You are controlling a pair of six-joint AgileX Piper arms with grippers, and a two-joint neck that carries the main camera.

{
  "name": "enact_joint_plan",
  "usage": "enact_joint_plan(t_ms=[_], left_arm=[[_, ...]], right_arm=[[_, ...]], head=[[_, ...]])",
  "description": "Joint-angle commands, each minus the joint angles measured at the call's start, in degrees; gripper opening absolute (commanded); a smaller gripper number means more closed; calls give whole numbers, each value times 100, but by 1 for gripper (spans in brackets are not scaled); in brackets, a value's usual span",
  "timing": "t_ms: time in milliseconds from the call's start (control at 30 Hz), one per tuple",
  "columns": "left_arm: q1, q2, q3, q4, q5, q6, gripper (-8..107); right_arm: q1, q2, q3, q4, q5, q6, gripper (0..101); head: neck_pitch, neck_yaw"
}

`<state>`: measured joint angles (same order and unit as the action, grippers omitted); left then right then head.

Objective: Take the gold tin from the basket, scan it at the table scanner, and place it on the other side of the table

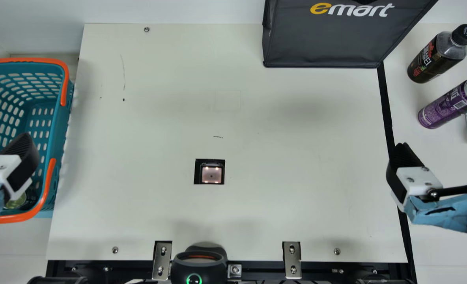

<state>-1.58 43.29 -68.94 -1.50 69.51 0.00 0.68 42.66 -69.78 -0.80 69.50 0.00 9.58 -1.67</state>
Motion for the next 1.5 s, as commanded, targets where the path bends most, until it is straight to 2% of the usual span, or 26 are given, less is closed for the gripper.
enact_joint_plan(t_ms=[0,467,1267,1467], left_arm=[[0,0,0,0,0,0,90],[0,0,0,0,0,0,90],[-6,13,-6,-4,0,-15,90],[245,128,-31,-24,-69,-248,90]], right_arm=[[0,0,0,0,0,0,95],[0,0,0,0,0,0,95],[0,0,0,0,0,0,95],[0,0,0,0,5,0,95]], head=[[-166,143],[-166,2009],[-166,2009],[-166,2009]])
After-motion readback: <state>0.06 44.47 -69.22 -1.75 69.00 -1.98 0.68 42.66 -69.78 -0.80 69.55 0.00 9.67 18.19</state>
